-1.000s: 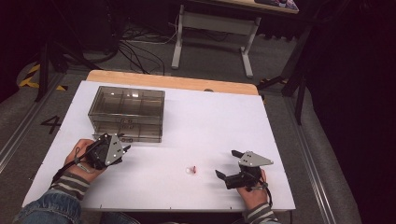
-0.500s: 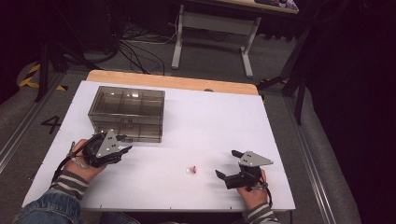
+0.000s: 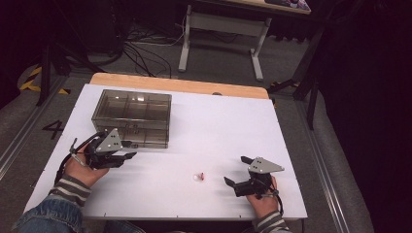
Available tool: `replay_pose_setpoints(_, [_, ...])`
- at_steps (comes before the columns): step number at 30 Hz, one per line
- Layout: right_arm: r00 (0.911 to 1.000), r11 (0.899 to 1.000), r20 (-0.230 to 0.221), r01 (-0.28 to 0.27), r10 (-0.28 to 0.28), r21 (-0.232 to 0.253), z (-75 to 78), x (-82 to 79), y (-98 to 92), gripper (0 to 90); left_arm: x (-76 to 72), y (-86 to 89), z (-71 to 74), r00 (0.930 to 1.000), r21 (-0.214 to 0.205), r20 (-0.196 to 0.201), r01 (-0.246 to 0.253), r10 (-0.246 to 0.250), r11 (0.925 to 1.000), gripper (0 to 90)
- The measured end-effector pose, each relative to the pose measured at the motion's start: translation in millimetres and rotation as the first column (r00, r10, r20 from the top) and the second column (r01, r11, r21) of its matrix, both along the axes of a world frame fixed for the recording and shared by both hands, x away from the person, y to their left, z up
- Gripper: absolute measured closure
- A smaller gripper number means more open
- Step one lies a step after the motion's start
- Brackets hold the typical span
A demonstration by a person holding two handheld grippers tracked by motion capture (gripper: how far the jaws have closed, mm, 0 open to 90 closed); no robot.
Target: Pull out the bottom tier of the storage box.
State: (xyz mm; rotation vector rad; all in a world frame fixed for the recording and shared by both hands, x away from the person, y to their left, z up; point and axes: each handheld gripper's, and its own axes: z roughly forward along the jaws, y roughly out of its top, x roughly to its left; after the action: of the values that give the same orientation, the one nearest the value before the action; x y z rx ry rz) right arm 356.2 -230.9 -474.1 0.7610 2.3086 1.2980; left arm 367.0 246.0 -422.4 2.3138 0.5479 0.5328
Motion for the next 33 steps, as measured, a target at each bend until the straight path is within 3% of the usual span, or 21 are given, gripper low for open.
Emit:
replay_pose_setpoints(8, [1.0,1.0,0.0,-0.001,0.001,0.003,0.0,0.2,-0.2,1.7,12.0,-2.2,9.8,0.9985,0.048,-0.038,0.04,-0.038,0.998,59.1])
replay_pose_setpoints(15, [1.0,1.0,-0.001,-0.003,0.003,0.004,0.1,0.1,-0.2,1.7,22.4,-10.2,10.5,0.9957,0.137,-0.062,0.076,-0.068,0.9877,59.1])
replay_pose_setpoints(22, [1.0,1.0,-0.001,-0.003,0.003,0.006,0.1,0.0,-0.3,1.7,29.6,-13.0,7.0,0.9942,0.159,-0.078,0.086,-0.074,0.9836,59.2])
replay_pose_setpoints(29, [1.0,1.0,-0.002,0.0,0.0,0.006,0.0,0.3,-0.4,1.7,35.2,-18.2,6.4,0.9928,0.225,-0.081,0.104,-0.088,0.9687,59.2])
replay_pose_setpoints(33, [1.0,1.0,-0.005,0.0,0.0,0.007,0.0,0.3,-0.4,1.7,36.7,-20.4,6.2,0.9913,0.236,-0.076,0.123,-0.108,0.964,59.6])
